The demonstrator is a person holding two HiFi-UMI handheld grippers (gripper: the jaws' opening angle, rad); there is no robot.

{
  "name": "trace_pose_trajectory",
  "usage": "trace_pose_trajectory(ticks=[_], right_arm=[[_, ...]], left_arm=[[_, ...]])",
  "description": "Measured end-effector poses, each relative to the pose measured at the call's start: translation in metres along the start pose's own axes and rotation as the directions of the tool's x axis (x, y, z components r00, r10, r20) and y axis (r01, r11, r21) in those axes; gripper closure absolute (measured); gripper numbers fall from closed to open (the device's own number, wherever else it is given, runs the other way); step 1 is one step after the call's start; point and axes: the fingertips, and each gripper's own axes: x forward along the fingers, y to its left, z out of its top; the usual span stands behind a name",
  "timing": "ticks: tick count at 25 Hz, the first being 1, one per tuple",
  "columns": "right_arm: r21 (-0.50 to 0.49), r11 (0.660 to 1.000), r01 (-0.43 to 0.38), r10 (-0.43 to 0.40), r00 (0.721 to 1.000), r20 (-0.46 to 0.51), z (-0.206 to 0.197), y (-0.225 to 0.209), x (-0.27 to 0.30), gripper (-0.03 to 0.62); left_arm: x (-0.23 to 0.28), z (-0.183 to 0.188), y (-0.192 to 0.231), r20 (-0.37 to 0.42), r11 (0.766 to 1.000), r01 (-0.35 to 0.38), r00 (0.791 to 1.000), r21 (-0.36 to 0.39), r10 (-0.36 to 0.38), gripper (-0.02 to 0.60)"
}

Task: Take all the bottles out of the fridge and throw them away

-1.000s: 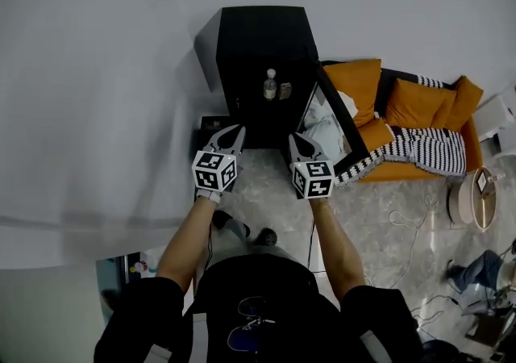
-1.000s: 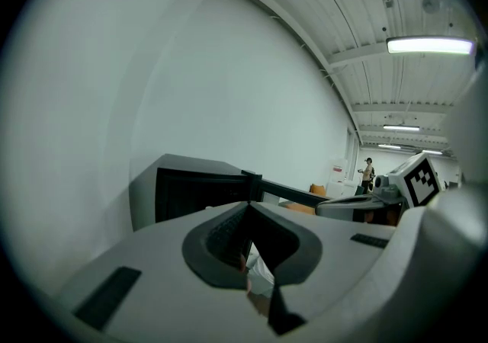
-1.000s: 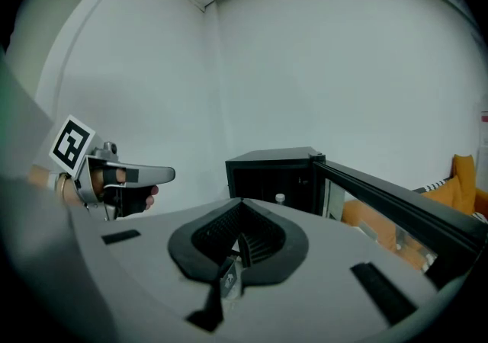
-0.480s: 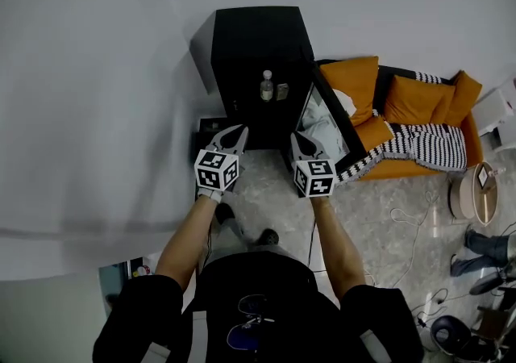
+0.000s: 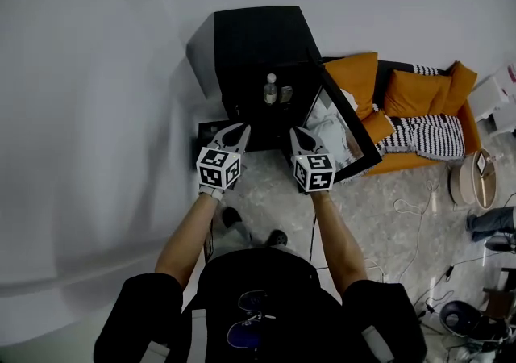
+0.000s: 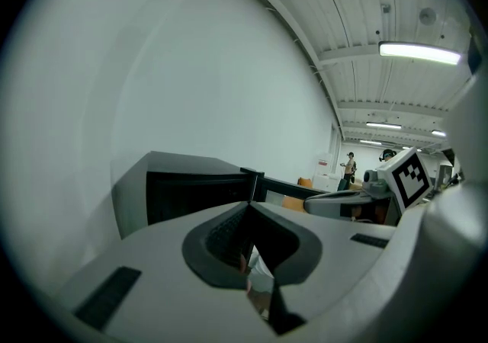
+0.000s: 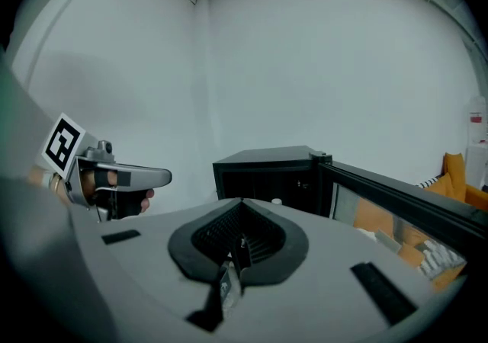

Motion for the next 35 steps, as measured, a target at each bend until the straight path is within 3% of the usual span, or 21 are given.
trace_pose_trajectory(ticks=[13, 35], right_arm=[[0.018, 0.996, 0.091, -0.091, 0.996, 0.000, 0.000, 0.034, 0.092, 0.586], [0.054, 0.986, 0.156, -0.156, 0.988, -0.012, -0.024, -0.025, 0.149, 0.586]], left_arm=[[0.017, 0.003, 0.082, -0.025, 0.992, 0.124, 0.992, 0.016, -0.123, 0.583], [0.099, -0.016, 0.097, -0.087, 0.984, 0.176, 0.981, 0.009, -0.174, 0.583]])
